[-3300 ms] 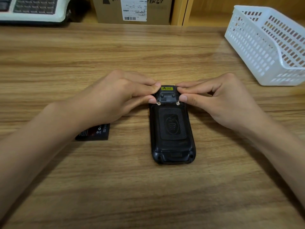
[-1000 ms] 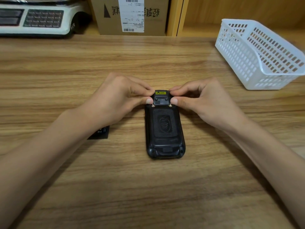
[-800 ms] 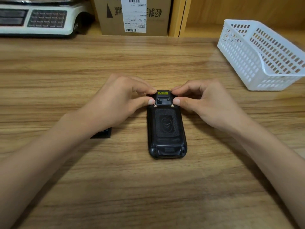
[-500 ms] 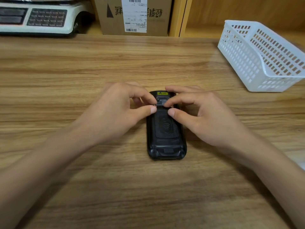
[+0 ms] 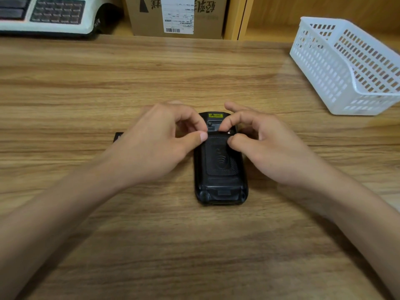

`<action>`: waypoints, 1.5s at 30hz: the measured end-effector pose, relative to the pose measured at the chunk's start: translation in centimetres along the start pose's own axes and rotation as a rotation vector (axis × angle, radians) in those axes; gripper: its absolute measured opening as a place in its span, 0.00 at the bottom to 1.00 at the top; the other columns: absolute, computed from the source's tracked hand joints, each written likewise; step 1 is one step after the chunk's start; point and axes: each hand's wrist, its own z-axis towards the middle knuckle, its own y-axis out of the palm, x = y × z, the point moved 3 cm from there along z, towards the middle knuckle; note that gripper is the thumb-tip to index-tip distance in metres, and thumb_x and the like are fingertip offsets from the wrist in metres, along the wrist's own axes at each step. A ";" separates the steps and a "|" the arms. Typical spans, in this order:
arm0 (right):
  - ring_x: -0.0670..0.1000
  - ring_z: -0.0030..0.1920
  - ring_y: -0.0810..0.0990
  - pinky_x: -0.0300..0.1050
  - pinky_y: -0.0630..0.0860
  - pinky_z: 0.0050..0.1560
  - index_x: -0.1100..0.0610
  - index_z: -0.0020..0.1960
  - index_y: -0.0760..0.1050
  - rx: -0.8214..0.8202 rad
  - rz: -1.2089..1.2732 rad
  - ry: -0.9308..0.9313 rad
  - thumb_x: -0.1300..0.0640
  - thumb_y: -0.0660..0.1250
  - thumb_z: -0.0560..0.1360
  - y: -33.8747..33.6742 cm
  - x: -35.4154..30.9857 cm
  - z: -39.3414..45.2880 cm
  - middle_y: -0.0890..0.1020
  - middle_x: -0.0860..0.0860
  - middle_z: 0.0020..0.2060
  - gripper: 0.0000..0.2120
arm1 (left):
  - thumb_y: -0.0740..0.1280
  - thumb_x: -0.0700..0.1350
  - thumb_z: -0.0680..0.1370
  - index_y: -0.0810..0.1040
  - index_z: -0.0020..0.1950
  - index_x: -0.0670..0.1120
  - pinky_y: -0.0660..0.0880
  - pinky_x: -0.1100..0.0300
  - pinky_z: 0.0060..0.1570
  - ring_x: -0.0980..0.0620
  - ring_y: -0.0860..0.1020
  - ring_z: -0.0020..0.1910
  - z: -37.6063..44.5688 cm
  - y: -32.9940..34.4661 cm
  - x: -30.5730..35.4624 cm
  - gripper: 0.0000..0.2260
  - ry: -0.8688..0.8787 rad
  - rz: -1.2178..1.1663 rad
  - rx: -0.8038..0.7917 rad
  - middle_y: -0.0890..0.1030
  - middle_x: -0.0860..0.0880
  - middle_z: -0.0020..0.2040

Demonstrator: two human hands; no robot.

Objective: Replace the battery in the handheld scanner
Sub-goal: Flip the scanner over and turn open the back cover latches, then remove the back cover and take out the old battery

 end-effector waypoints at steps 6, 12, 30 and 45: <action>0.35 0.72 0.66 0.34 0.74 0.61 0.47 0.44 0.79 -0.022 0.220 -0.019 0.60 0.68 0.73 -0.5 -0.2 -0.2 0.72 0.44 0.72 0.08 | 0.71 0.48 0.76 0.83 0.47 0.53 0.65 0.72 0.28 0.63 0.71 0.23 -0.1 -0.2 0.1 0.01 -0.007 -0.084 -0.008 0.80 0.56 0.37; 0.37 0.62 0.78 0.45 0.77 0.60 0.49 0.47 0.82 0.045 0.229 -0.128 0.64 0.70 0.76 -1.8 -0.5 -0.7 0.81 0.45 0.62 0.10 | 0.72 0.41 0.76 0.84 0.48 0.46 0.63 0.77 0.26 0.64 0.70 0.21 -0.1 -0.8 0.7 0.02 -0.029 -0.284 0.000 0.81 0.52 0.37; 0.49 0.32 0.76 0.39 0.73 0.34 0.58 0.51 0.82 0.102 0.450 -0.006 0.62 0.71 0.75 -2.3 -0.4 -5.4 0.84 0.52 0.34 0.05 | 0.74 0.41 0.75 0.84 0.48 0.45 0.67 0.75 0.33 0.64 0.74 0.29 -0.9 -1.8 2.5 0.03 0.034 -0.417 0.077 0.82 0.51 0.37; 0.53 0.43 0.85 0.45 0.79 0.47 0.56 0.50 0.85 0.553 0.291 -0.246 0.61 0.76 0.71 -4.9 -2.1 -10.8 0.86 0.54 0.42 0.08 | 0.69 0.42 0.79 0.84 0.56 0.53 0.70 0.74 0.38 0.68 0.79 0.36 -4.3 3.0 8.7 0.09 0.037 -0.629 -0.041 0.86 0.62 0.40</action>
